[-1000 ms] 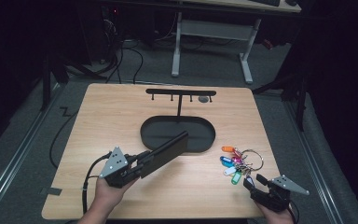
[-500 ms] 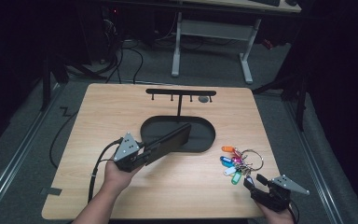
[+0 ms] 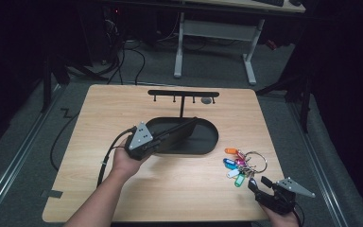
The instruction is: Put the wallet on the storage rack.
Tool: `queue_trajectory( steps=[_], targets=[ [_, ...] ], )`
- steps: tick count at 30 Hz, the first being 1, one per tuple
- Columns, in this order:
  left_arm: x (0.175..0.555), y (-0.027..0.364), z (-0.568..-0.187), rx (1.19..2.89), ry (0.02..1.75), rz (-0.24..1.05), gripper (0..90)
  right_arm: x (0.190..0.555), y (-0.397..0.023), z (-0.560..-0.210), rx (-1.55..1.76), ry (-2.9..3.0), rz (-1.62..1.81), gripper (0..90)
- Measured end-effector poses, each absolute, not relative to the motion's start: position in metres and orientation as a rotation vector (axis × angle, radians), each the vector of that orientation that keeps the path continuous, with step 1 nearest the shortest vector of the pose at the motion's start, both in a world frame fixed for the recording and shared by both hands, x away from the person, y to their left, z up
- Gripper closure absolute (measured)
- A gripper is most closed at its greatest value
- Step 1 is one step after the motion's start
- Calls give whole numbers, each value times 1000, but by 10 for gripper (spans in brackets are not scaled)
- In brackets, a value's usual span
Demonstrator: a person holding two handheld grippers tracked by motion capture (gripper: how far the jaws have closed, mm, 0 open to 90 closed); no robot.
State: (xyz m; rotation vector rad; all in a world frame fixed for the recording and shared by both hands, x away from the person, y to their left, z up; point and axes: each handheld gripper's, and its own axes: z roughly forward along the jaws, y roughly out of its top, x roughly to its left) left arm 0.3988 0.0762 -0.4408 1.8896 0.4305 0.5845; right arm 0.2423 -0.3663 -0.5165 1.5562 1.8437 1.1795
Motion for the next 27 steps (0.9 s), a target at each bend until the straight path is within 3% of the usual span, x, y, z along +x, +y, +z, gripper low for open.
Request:
queue_trajectory(
  steps=[9,27],
  targets=[
    [413,51,-444,2008,228,662,766,243,-366,-518,1547,1855,1170,357],
    [445,42,-457,1983,155,681,766,241,-369,-522,1584,1851,1155,359]
  ],
)
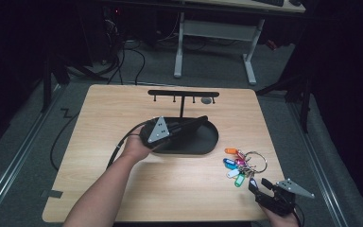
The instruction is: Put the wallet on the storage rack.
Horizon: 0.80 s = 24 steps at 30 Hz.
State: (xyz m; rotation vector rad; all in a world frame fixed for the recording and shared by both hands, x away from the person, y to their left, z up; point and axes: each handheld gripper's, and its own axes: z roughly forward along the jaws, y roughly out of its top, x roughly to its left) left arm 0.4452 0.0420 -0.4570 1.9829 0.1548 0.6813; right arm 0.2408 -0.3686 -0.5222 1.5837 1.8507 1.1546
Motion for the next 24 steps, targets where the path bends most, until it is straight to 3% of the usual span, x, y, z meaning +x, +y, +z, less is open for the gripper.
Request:
queue_trajectory(
  steps=[24],
  targets=[
    [446,63,-481,2196,114,604,757,241,-365,-522,1585,1855,1157,359]
  ],
)
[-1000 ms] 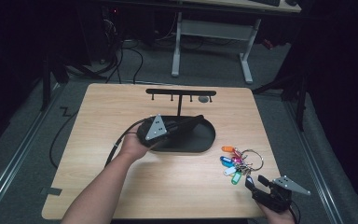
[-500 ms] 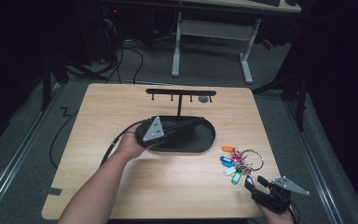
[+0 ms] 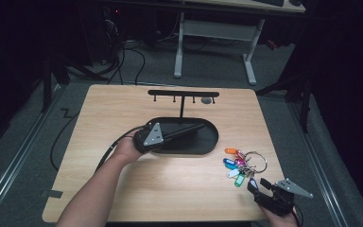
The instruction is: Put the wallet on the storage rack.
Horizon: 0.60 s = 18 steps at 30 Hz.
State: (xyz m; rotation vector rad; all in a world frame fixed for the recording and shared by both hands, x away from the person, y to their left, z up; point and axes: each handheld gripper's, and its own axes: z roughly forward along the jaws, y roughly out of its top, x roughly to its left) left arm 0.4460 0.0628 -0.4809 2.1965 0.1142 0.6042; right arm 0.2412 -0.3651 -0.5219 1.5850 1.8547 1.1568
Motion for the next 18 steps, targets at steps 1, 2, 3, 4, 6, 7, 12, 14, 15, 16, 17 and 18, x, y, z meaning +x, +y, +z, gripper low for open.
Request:
queue_trajectory(
  steps=[1,2,3,4,6,7,12,14,15,16,17,18],
  targets=[
    [445,62,-481,2199,109,604,756,241,-365,-522,1584,1855,1158,359],
    [444,61,-482,2203,99,602,756,241,-365,-522,1588,1853,1159,359],
    [443,61,-482,2207,93,602,755,241,-365,-522,1591,1852,1160,359],
    [443,60,-482,2210,90,601,755,241,-365,-522,1592,1852,1161,359],
    [442,60,-482,2213,94,598,754,241,-366,-522,1590,1851,1163,359],
    [443,60,-482,2214,111,591,753,241,-365,-521,1588,1851,1164,360],
    [444,58,-479,2235,168,560,750,240,-366,-520,1588,1843,1168,359],
    [440,55,-480,2256,142,558,744,239,-366,-519,1582,1841,1170,359],
    [438,54,-482,2261,138,560,739,239,-367,-519,1582,1839,1171,360],
    [437,53,-483,2261,141,561,734,239,-367,-519,1583,1837,1174,359],
    [437,54,-483,2256,151,558,732,239,-367,-519,1584,1837,1174,359],
    [436,54,-484,2253,157,556,730,239,-367,-519,1581,1839,1173,359]
  ],
)
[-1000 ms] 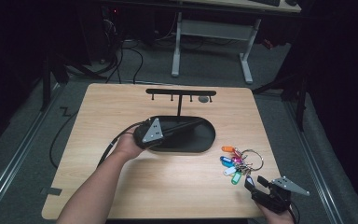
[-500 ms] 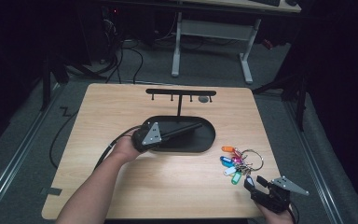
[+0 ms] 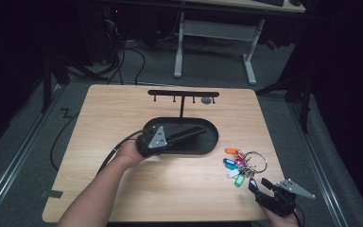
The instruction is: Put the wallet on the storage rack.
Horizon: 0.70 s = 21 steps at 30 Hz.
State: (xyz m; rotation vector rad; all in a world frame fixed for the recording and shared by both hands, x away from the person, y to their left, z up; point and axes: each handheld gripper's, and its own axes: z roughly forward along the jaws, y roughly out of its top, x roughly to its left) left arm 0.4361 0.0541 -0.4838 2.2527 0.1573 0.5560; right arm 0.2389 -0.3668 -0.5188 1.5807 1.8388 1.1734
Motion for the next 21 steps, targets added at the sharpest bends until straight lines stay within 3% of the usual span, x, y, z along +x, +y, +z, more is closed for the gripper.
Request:
queue_trajectory(
  steps=[7,21],
  targets=[
    [432,49,-491,2288,107,588,699,238,-366,-518,1577,1840,1173,359],
    [459,47,-493,2287,171,629,697,238,-367,-520,1584,1844,1169,360]
  ],
)
